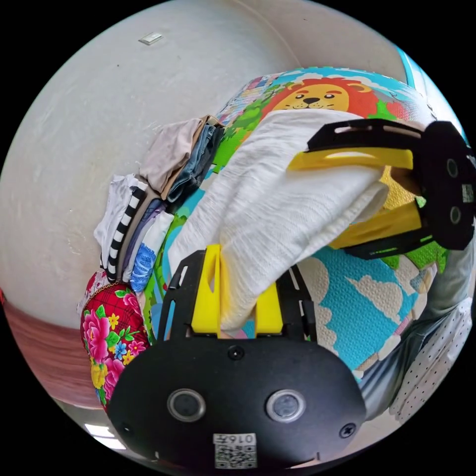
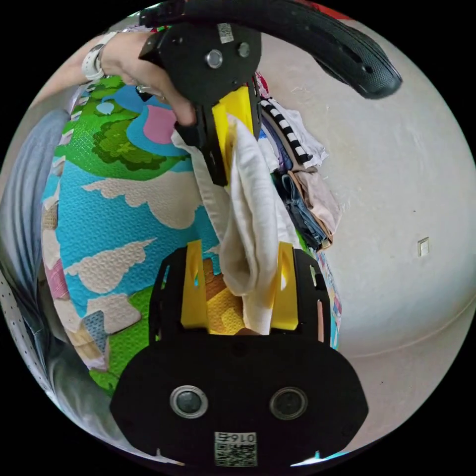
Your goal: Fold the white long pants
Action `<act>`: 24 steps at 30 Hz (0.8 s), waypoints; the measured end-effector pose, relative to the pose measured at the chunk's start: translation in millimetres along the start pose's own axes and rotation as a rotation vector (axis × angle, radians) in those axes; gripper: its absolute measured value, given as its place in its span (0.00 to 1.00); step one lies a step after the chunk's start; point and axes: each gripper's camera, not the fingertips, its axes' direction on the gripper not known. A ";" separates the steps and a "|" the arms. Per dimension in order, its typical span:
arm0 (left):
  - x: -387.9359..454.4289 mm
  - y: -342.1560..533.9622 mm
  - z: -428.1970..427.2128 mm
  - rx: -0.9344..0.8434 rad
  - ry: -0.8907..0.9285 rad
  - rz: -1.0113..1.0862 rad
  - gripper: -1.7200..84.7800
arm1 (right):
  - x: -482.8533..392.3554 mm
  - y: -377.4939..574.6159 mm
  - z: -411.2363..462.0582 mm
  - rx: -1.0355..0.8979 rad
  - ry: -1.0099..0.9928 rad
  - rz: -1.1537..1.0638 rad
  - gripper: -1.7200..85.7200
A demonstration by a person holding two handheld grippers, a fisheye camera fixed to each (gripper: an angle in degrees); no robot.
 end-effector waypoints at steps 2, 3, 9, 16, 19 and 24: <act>-1.3 5.4 2.3 0.003 0.020 -0.007 0.13 | -3.2 -6.8 9.9 0.002 0.024 0.005 0.24; -2.1 8.2 3.6 0.005 0.032 -0.012 0.13 | -2.2 -8.7 13.4 -0.008 0.023 0.004 0.24; 0.8 18.7 11.3 0.006 0.077 -0.017 0.14 | -12.8 -19.2 45.3 -0.097 0.150 -0.106 0.18; 46.0 56.2 0.5 0.081 -0.026 0.024 0.19 | 41.0 -17.3 55.2 -0.097 -0.128 0.138 0.12; 76.5 59.6 9.6 0.088 -0.157 0.001 0.23 | 57.9 -22.1 62.4 -0.127 -0.206 0.178 0.12; 119.6 49.6 44.7 0.055 -0.356 -0.017 0.23 | 69.0 -29.8 71.3 -0.170 -0.272 0.218 0.11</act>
